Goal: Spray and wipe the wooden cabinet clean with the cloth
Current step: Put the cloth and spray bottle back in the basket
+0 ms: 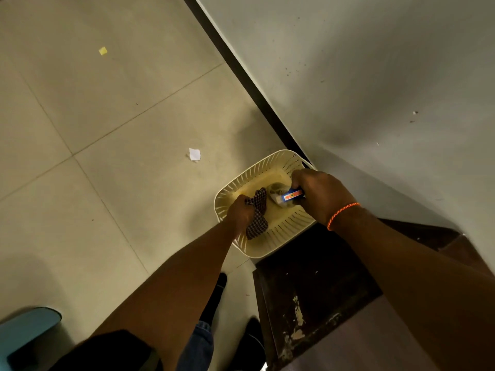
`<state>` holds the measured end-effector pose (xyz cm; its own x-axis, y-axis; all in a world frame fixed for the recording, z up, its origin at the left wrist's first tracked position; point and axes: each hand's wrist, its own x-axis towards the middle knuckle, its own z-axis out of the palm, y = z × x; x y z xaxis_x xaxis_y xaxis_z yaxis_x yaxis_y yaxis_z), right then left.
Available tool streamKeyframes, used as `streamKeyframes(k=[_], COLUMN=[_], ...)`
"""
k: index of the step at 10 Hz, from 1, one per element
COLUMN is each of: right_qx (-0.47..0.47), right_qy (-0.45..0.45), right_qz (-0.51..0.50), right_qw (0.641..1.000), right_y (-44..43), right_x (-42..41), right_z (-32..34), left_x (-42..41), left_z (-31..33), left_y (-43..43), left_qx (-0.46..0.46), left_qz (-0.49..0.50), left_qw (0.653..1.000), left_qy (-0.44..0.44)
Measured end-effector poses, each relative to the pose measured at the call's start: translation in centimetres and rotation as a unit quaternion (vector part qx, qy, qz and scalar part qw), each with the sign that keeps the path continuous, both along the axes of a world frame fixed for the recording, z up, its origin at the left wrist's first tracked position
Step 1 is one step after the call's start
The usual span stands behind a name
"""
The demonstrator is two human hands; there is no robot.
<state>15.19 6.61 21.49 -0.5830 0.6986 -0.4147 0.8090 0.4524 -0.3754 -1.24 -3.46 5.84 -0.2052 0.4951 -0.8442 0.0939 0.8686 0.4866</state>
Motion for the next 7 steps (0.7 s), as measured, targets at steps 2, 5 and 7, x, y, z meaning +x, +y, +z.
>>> streamKeyframes(k=[2,5,7], right_qx=[0.033,0.049,0.065], right_qy=[-0.003,-0.017,-0.032], right_qz=[0.035,0.061,0.074], right_qw=[0.999,0.997,0.995], right_y=[0.5,0.1,-1.1], right_x=[0.0,0.0,0.2], right_z=[0.0,-0.2,1.5], left_x=[-0.3,0.2,0.3], left_z=[-2.4,-5.1,-3.1], left_y=[0.1,-2.0,-2.1], left_qx=[0.031,-0.062,0.017], left_qz=[-0.117,-0.304,-0.306], left_qw=[0.988,0.937,0.932], left_qy=[0.100,0.159,0.192])
